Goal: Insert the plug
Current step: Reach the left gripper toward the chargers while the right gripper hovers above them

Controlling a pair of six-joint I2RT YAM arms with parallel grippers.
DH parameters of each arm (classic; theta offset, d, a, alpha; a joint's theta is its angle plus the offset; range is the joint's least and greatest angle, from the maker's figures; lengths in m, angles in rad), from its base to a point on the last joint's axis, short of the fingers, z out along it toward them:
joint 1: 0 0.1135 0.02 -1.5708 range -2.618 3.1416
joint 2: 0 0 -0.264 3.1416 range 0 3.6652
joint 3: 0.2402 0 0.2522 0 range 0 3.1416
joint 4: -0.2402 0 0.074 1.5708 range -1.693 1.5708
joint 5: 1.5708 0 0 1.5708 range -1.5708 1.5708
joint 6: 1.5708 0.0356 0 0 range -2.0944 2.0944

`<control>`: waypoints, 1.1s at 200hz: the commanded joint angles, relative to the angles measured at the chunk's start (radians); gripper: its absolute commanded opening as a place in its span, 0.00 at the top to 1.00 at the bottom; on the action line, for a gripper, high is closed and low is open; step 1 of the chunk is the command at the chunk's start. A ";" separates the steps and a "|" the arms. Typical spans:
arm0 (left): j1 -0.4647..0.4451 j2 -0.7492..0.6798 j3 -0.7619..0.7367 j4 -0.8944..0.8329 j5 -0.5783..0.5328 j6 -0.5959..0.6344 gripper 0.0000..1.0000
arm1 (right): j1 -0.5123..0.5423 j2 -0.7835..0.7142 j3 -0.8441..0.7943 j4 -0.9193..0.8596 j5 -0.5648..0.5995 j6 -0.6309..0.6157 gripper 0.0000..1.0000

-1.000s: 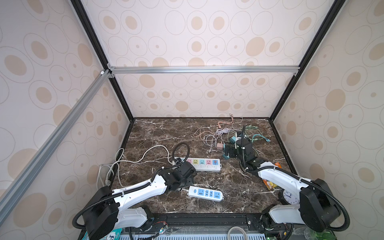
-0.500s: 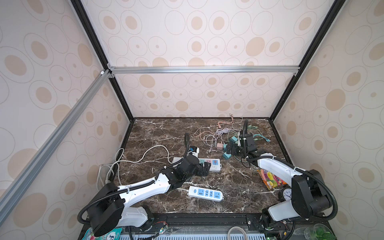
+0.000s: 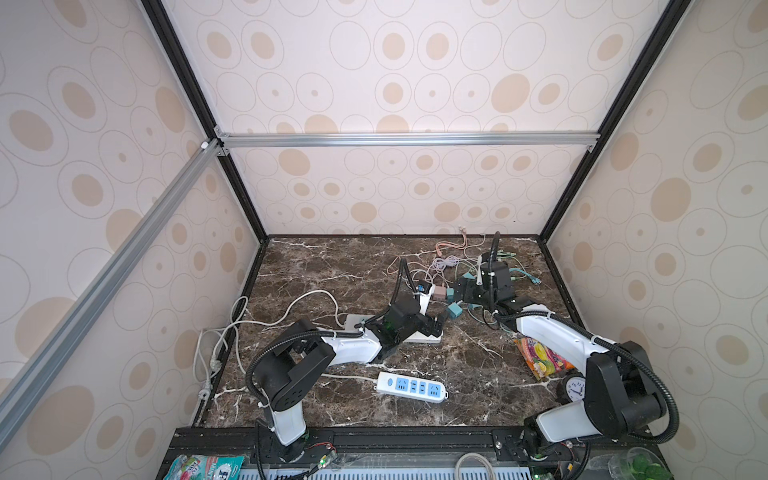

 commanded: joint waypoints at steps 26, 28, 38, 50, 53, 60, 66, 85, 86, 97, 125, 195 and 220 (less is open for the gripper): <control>0.060 0.050 0.093 -0.038 0.091 0.065 0.02 | -0.001 0.011 0.077 -0.079 -0.054 -0.087 0.00; 0.061 0.051 0.089 -0.030 0.085 0.068 0.02 | -0.001 0.017 0.082 -0.087 -0.061 -0.091 0.00; 0.062 0.054 0.080 0.011 0.064 0.087 0.02 | -0.001 0.041 0.122 -0.124 -0.088 -0.099 0.00; 0.063 0.053 0.079 0.046 0.041 0.110 0.02 | 0.000 0.065 0.165 -0.169 -0.102 -0.110 0.00; 0.063 0.051 0.078 0.054 0.036 0.114 0.02 | 0.000 0.067 0.168 -0.161 -0.097 -0.107 0.00; 0.064 0.049 0.080 0.069 0.025 0.122 0.02 | -0.001 0.071 0.168 -0.140 -0.081 -0.090 0.00; 0.065 0.047 0.080 0.081 0.021 0.130 0.02 | 0.000 0.073 0.165 -0.119 -0.062 -0.078 0.00; 0.067 0.055 0.077 0.122 0.024 0.158 0.02 | 0.000 0.089 0.183 -0.094 -0.061 -0.067 0.00; 0.067 0.056 0.077 0.125 0.024 0.160 0.02 | 0.000 0.089 0.183 -0.094 -0.061 -0.067 0.00; 0.068 0.078 0.082 0.151 0.033 0.186 0.02 | 0.001 0.107 0.213 -0.124 -0.048 -0.057 0.00; 0.075 0.136 0.046 0.334 0.160 0.282 0.02 | 0.000 0.141 0.264 -0.172 -0.010 -0.051 0.00; 0.082 0.326 0.258 0.246 0.359 0.449 0.02 | 0.001 0.155 0.285 -0.214 0.087 -0.074 0.00; 0.091 0.392 0.340 0.202 0.389 0.507 0.02 | 0.000 0.167 0.296 -0.220 0.103 -0.078 0.00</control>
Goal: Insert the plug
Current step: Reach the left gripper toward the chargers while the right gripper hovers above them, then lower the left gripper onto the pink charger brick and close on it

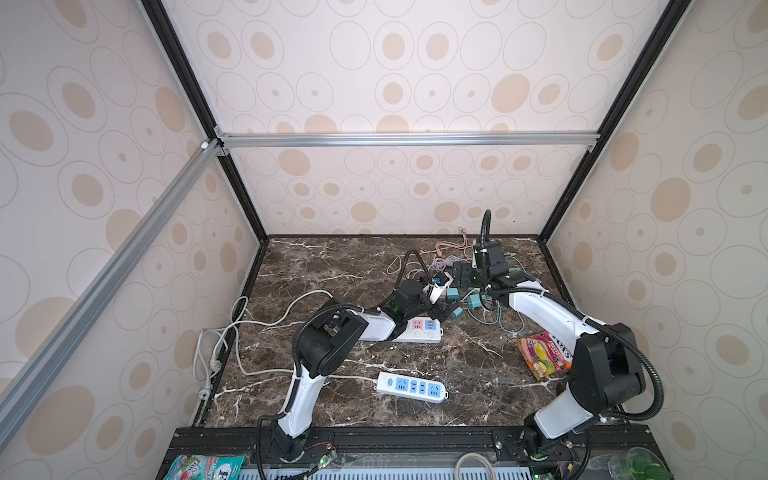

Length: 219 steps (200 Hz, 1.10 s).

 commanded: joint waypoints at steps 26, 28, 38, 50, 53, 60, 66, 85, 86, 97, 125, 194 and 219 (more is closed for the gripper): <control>0.033 0.126 0.214 -0.120 0.172 0.078 0.02 | 0.000 0.042 0.057 -0.046 0.064 -0.014 0.00; 0.035 0.130 0.222 -0.131 0.179 0.076 0.02 | 0.000 0.044 0.059 -0.048 0.065 -0.014 0.00; 0.041 0.144 0.242 -0.144 0.208 0.059 0.02 | 0.000 0.051 0.068 -0.054 0.070 -0.017 0.00; 0.052 0.163 0.247 -0.133 0.234 0.031 0.01 | 0.001 0.058 0.077 -0.060 0.078 -0.021 0.00; 0.056 0.168 0.249 -0.130 0.241 0.026 0.02 | 0.001 0.060 0.079 -0.060 0.080 -0.022 0.00; 0.063 0.177 0.259 -0.129 0.252 0.009 0.02 | 0.001 0.064 0.085 -0.066 0.082 -0.026 0.00; 0.072 0.185 0.273 -0.134 0.261 -0.008 0.02 | 0.001 0.068 0.090 -0.068 0.083 -0.028 0.00; 0.095 0.220 0.338 -0.179 0.316 -0.043 0.02 | 0.000 0.078 0.094 -0.062 0.079 -0.035 0.00; 0.096 0.222 0.343 -0.183 0.317 -0.045 0.02 | 0.001 0.079 0.094 -0.061 0.079 -0.035 0.00; 0.103 0.255 0.396 -0.225 0.340 -0.051 0.02 | 0.001 0.089 0.095 -0.056 0.075 -0.038 0.00; 0.115 0.331 0.547 -0.357 0.391 -0.066 0.02 | -0.002 0.131 0.116 -0.087 0.108 -0.001 0.00; 0.114 0.168 0.302 -0.122 0.316 -0.105 0.02 | -0.122 0.170 0.121 -0.150 -0.050 0.086 0.03; 0.114 0.102 0.212 -0.043 0.276 -0.114 0.02 | -0.138 0.246 0.213 -0.274 -0.078 0.131 0.11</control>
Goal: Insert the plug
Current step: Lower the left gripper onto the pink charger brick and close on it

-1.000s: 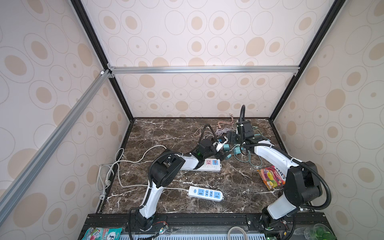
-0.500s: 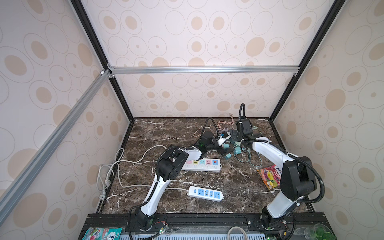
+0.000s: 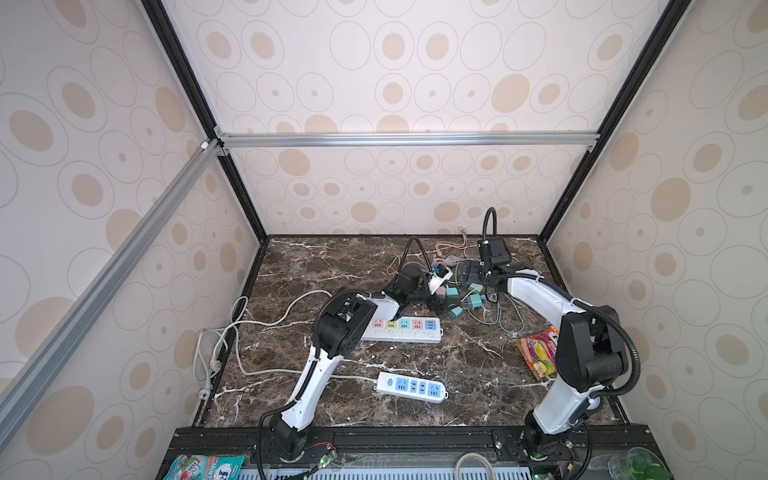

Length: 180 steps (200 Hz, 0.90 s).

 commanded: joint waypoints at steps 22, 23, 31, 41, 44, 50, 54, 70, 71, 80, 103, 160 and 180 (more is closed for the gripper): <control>0.007 -0.114 -0.044 0.103 -0.100 -0.009 0.02 | -0.017 0.095 0.090 -0.129 -0.086 0.094 0.14; 0.007 -0.113 -0.043 0.101 -0.104 -0.008 0.02 | -0.017 0.095 0.090 -0.129 -0.085 0.095 0.14; 0.007 -0.113 -0.039 0.085 -0.137 -0.008 0.02 | -0.017 0.100 0.094 -0.133 -0.068 0.113 0.14; 0.008 -0.115 -0.024 0.057 -0.191 -0.017 0.02 | -0.018 0.110 0.105 -0.153 -0.026 0.135 0.13; 0.007 -0.114 -0.021 0.047 -0.203 -0.021 0.02 | -0.020 0.112 0.107 -0.158 -0.016 0.140 0.13; 0.007 -0.117 -0.008 0.026 -0.242 -0.032 0.02 | -0.023 0.119 0.112 -0.165 -0.005 0.147 0.13; 0.006 -0.117 -0.002 0.015 -0.263 -0.041 0.02 | -0.026 0.123 0.115 -0.168 -0.006 0.147 0.13; 0.007 -0.118 0.023 -0.023 -0.328 -0.102 0.02 | -0.034 0.135 0.125 -0.175 -0.028 0.153 0.14; 0.007 -0.117 0.025 -0.026 -0.334 -0.108 0.02 | -0.034 0.136 0.125 -0.175 -0.028 0.154 0.14; 0.006 -0.110 0.049 -0.065 -0.383 -0.173 0.02 | -0.034 0.138 0.127 -0.175 -0.027 0.159 0.14; 0.003 -0.078 0.132 -0.246 -0.473 -0.348 0.02 | -0.034 0.137 0.124 -0.173 -0.014 0.175 0.13; -0.048 -0.088 0.286 -0.641 -0.624 -0.524 0.07 | -0.034 0.125 0.117 -0.177 0.002 0.173 0.11; -0.087 -0.063 0.383 -0.791 -0.712 -0.522 0.10 | -0.034 0.123 0.111 -0.175 0.005 0.173 0.10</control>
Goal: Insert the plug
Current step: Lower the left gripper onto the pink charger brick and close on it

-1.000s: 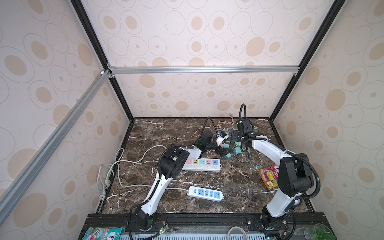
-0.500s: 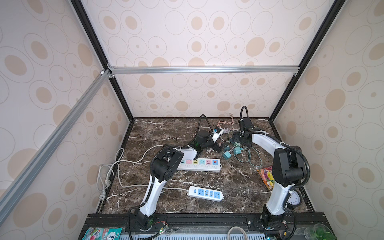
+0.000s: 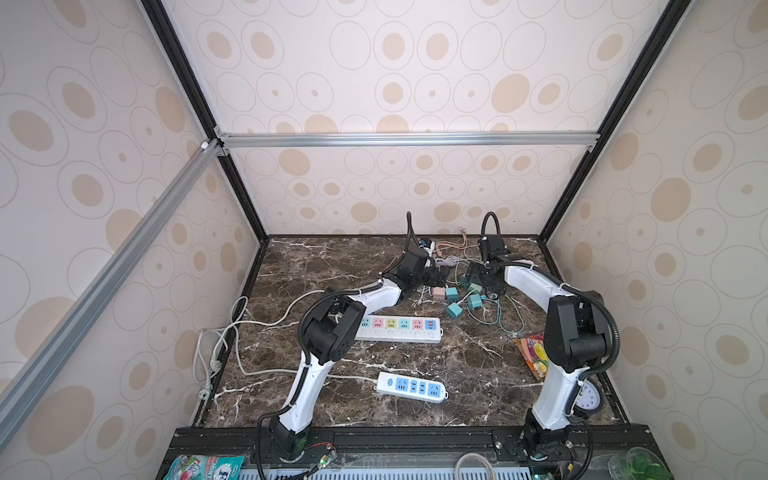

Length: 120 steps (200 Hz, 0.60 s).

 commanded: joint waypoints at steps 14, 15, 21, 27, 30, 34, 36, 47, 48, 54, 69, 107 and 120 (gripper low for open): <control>-0.079 0.064 0.222 -0.357 -0.194 -0.058 0.13 | -0.002 0.003 0.007 -0.021 0.026 0.014 0.09; -0.081 0.067 0.227 -0.363 -0.196 -0.058 0.13 | -0.002 0.003 0.007 -0.021 0.026 0.014 0.09; -0.092 0.081 0.259 -0.398 -0.219 -0.059 0.15 | -0.001 0.003 0.007 -0.021 0.026 0.014 0.09; -0.101 0.096 0.288 -0.428 -0.236 -0.061 0.18 | -0.002 0.003 0.006 -0.019 0.026 0.012 0.09; -0.103 0.104 0.306 -0.443 -0.245 -0.063 0.19 | -0.002 0.003 0.006 -0.019 0.026 0.011 0.08; -0.110 0.114 0.326 -0.462 -0.253 -0.064 0.20 | -0.002 0.003 0.005 -0.018 0.026 0.011 0.08; -0.113 0.118 0.335 -0.470 -0.257 -0.065 0.20 | -0.002 0.001 0.005 -0.018 0.026 0.012 0.08; -0.122 0.144 0.387 -0.518 -0.288 -0.070 0.25 | -0.002 -0.002 0.000 -0.018 0.032 0.011 0.08; -0.124 0.146 0.392 -0.522 -0.291 -0.070 0.25 | -0.002 -0.002 0.000 -0.018 0.033 0.011 0.08; -0.129 0.160 0.418 -0.545 -0.310 -0.071 0.26 | -0.002 -0.003 -0.002 -0.018 0.038 0.011 0.07; -0.133 0.195 0.472 -0.589 -0.322 -0.079 0.29 | -0.002 -0.010 -0.008 -0.018 0.049 0.009 0.07; -0.134 0.242 0.489 -0.635 -0.268 -0.101 0.34 | -0.003 -0.026 -0.017 -0.024 0.056 0.005 0.06; -0.135 0.241 0.484 -0.646 -0.291 -0.103 0.34 | -0.003 -0.032 -0.021 -0.021 0.059 0.008 0.06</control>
